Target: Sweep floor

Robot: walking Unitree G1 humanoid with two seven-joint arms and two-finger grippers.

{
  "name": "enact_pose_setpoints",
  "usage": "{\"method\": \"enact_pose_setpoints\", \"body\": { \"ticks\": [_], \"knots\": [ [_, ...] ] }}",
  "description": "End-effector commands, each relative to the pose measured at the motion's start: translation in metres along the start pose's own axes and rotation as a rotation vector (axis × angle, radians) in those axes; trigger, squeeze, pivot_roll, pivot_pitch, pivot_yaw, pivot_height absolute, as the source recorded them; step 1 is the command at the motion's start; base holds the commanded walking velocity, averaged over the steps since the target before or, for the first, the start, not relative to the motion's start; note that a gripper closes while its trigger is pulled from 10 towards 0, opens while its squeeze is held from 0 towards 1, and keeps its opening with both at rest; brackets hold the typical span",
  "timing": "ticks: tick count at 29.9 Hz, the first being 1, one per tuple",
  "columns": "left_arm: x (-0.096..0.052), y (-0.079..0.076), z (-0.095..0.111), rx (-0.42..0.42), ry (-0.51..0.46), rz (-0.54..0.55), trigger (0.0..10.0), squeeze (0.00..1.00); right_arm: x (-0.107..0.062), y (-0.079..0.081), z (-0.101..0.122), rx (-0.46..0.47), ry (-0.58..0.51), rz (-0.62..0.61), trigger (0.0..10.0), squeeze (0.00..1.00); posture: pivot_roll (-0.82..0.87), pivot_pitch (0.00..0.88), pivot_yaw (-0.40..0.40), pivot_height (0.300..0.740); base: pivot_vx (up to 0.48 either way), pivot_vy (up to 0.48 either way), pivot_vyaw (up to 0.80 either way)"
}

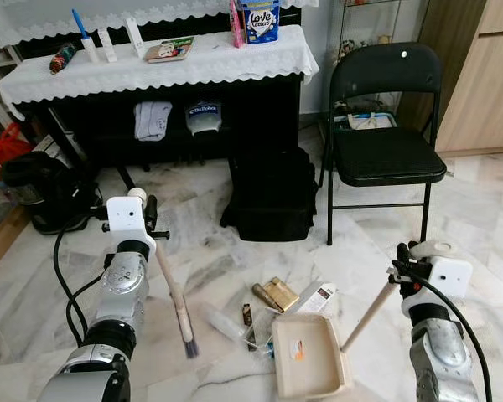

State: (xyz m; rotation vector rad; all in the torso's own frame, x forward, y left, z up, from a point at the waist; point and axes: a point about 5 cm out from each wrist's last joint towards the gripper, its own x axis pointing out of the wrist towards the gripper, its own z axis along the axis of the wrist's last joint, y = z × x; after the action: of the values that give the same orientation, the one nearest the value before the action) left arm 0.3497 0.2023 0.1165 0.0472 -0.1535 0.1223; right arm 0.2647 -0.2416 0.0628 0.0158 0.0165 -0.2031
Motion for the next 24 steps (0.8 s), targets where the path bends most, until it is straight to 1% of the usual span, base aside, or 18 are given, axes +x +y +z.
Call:
{"method": "enact_pose_setpoints", "body": {
  "ticks": [1, 2, 4, 8, 9, 10, 13, 15, 17, 21, 22, 24],
  "knots": [
    [0.003, 0.012, 0.008, 0.022, -0.041, 0.033, 10.0, 0.0, 0.002, 0.002, 0.01, -0.001, -0.046, 0.001, 10.0, 0.0, -0.24, 0.0, 0.133, 0.74, 0.0, 0.0, 0.0],
    [0.003, 0.013, 0.008, 0.021, -0.043, 0.039, 10.0, 0.0, -0.001, -0.004, 0.01, -0.007, -0.048, -0.028, 10.0, 0.0, -0.24, 0.0, 0.131, 0.74, 0.0, 0.0, 0.0],
    [0.003, 0.013, 0.009, 0.021, -0.045, 0.041, 10.0, 0.0, -0.002, -0.007, 0.011, -0.008, -0.053, -0.044, 10.0, 0.0, -0.24, 0.0, 0.131, 0.74, 0.0, 0.0, 0.0],
    [0.003, 0.013, 0.009, 0.016, -0.051, 0.041, 10.0, 0.0, -0.009, -0.016, 0.019, -0.029, -0.076, -0.106, 10.0, 0.0, -0.24, 0.0, 0.127, 0.74, 0.0, 0.0, 0.0],
    [0.003, 0.013, 0.009, 0.014, -0.052, 0.041, 10.0, 0.0, -0.01, -0.017, 0.021, -0.029, -0.081, -0.111, 10.0, 0.0, -0.24, 0.0, 0.127, 0.74, 0.0, 0.0, 0.0],
    [0.003, 0.012, 0.01, 0.011, -0.054, 0.036, 10.0, 0.0, -0.014, -0.017, 0.027, -0.027, -0.103, -0.116, 10.0, 0.0, -0.25, 0.0, 0.127, 0.74, 0.0, 0.0, 0.0],
    [0.003, 0.012, 0.01, 0.011, -0.054, 0.035, 10.0, 0.0, -0.014, -0.016, 0.029, -0.025, -0.111, -0.116, 10.0, 0.0, -0.25, 0.0, 0.127, 0.74, 0.0, 0.0, 0.0],
    [0.004, 0.011, 0.01, 0.007, -0.055, 0.027, 10.0, 0.0, -0.019, -0.014, 0.039, -0.021, -0.135, -0.112, 10.0, 0.0, -0.26, 0.0, 0.127, 0.74, 0.0, 0.0, 0.0],
    [0.004, 0.009, 0.01, 0.005, -0.055, 0.022, 10.0, 0.0, -0.022, -0.012, 0.043, -0.011, -0.143, -0.114, 10.0, 0.0, -0.26, 0.0, 0.126, 0.74, 0.0, 0.0, 0.0],
    [0.004, 0.007, 0.01, 0.0, -0.052, 0.016, 10.0, 0.0, -0.025, -0.011, 0.04, -0.013, -0.132, -0.109, 10.0, 0.0, -0.26, 0.0, 0.126, 0.74, 0.0, 0.0, 0.0],
    [0.004, 0.006, 0.009, -0.002, -0.05, 0.011, 10.0, 0.0, -0.028, -0.014, 0.033, -0.02, -0.1, -0.12, 10.0, 0.0, -0.26, 0.0, 0.127, 0.74, 0.0, 0.0, 0.0],
    [0.003, 0.005, 0.008, -0.003, -0.048, 0.006, 10.0, 0.0, -0.03, -0.017, 0.026, -0.017, -0.07, -0.14, 10.0, 0.0, -0.26, 0.0, 0.128, 0.74, 0.0, 0.0, 0.0]
  ]
}}
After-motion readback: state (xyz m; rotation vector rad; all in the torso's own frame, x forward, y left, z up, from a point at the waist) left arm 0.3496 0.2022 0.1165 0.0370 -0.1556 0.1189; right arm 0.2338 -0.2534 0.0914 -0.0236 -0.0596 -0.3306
